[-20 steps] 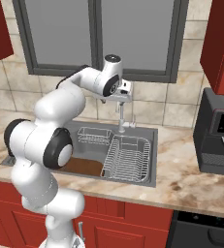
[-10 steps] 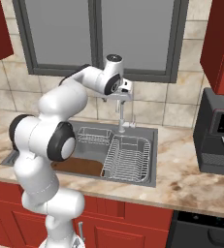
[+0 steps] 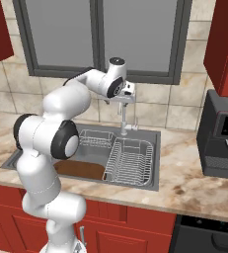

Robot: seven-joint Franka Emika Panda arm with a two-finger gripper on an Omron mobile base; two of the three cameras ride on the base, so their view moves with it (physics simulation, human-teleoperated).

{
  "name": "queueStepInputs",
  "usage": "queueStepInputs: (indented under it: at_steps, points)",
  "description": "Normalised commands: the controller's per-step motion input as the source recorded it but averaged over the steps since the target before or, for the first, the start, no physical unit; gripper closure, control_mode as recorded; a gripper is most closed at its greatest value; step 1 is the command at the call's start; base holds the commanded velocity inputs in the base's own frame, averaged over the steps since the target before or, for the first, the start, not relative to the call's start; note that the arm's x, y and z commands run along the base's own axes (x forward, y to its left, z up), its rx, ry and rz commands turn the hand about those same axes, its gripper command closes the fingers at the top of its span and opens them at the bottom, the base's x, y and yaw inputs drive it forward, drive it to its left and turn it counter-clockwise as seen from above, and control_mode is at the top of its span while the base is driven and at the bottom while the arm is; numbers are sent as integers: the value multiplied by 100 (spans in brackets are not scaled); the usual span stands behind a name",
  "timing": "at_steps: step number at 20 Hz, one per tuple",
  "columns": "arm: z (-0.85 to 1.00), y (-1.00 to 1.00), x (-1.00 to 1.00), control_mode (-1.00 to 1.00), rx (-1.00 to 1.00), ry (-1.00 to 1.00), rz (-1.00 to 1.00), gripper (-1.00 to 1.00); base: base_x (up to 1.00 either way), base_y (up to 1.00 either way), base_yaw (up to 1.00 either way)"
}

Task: Turn on the sink faucet with hot water and rinse the cutting board for ten seconds, then turn off the faucet. Push the cutting board to reach the water if necessary.

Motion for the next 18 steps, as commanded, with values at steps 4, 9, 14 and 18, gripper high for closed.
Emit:
queueStepInputs:
  at_steps: [4,9,14,18]
  points:
    - [-11,-1,23,-100,1,-3,0,-100,0,0,0]
    - [-3,-5,23,-100,2,-3,0,-100,0,0,0]
    - [-1,-7,19,-100,2,-1,0,-100,0,0,0]
    - [-2,-8,19,-100,2,0,0,-100,0,0,0]
